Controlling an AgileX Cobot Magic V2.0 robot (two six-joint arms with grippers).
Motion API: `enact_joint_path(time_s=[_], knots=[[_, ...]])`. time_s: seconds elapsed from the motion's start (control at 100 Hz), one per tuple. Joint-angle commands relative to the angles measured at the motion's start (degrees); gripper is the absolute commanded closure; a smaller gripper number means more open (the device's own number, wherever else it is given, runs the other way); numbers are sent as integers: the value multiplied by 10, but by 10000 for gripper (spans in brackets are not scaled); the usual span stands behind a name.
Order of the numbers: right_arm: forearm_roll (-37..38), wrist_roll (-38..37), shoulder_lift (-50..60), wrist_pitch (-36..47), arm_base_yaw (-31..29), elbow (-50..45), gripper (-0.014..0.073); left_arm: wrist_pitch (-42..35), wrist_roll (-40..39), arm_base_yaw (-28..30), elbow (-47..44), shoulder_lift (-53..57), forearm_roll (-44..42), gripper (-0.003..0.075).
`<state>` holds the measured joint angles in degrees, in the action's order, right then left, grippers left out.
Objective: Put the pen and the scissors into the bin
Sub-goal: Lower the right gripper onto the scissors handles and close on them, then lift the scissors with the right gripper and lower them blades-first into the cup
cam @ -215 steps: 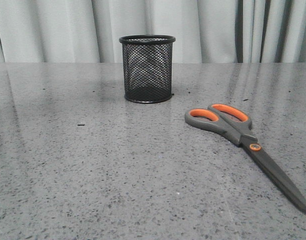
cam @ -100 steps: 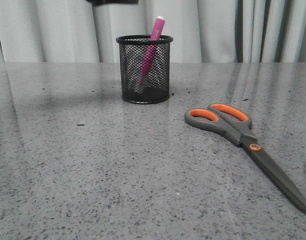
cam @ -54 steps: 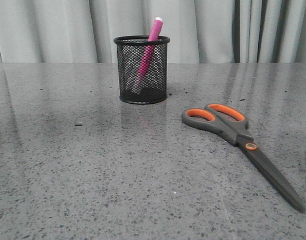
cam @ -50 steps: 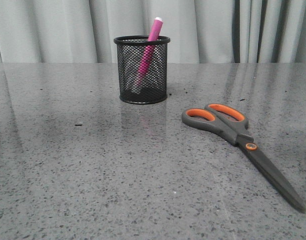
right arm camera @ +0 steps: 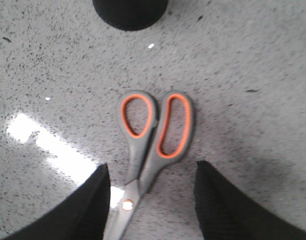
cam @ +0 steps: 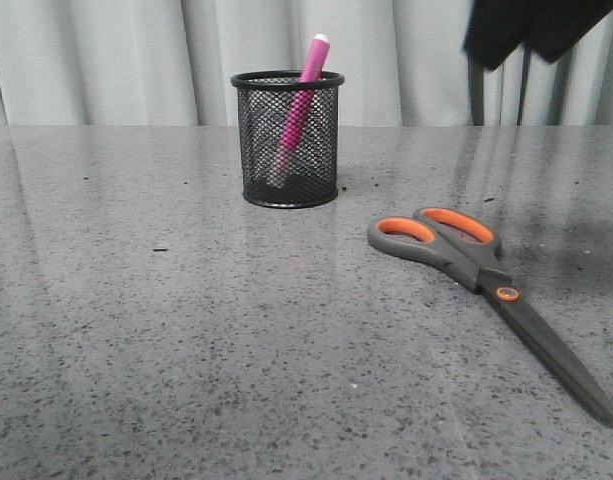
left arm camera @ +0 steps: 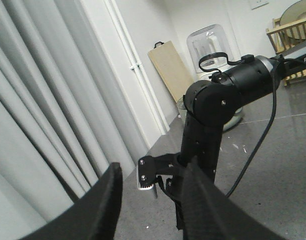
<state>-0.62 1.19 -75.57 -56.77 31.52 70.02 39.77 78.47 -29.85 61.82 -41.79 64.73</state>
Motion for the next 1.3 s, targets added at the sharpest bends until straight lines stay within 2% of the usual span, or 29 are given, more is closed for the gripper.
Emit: enact_joint_path(time_s=[0.0,0.16,0.37,0.78,0.85,0.95,1.04,1.12,1.29], knots=[[24,-59,-8,11,26,21,253,-41,-9,-5,-4,11,18,468],[24,-84,-58,-40,30,21,172,-39,-25,-5,-20,17,18,468],[24,-127,-123,-81,31,21,173,-38,-28,-18,-24,21,18,468],[41,-179,-189,-64,31,19,183,-33,-28,-57,-24,27,16,468],[43,-189,-196,-64,31,19,230,-33,-28,-60,-24,27,13,468],[44,-199,-203,-64,31,19,356,-33,-28,-63,-24,27,13,468],[48,-199,-204,-65,35,19,494,-33,-28,-63,-24,27,13,468],[51,-199,-204,-69,35,19,660,-33,-28,-63,-24,27,13,468],[82,-199,-183,-90,35,23,657,-30,-28,-63,-24,34,3,468]])
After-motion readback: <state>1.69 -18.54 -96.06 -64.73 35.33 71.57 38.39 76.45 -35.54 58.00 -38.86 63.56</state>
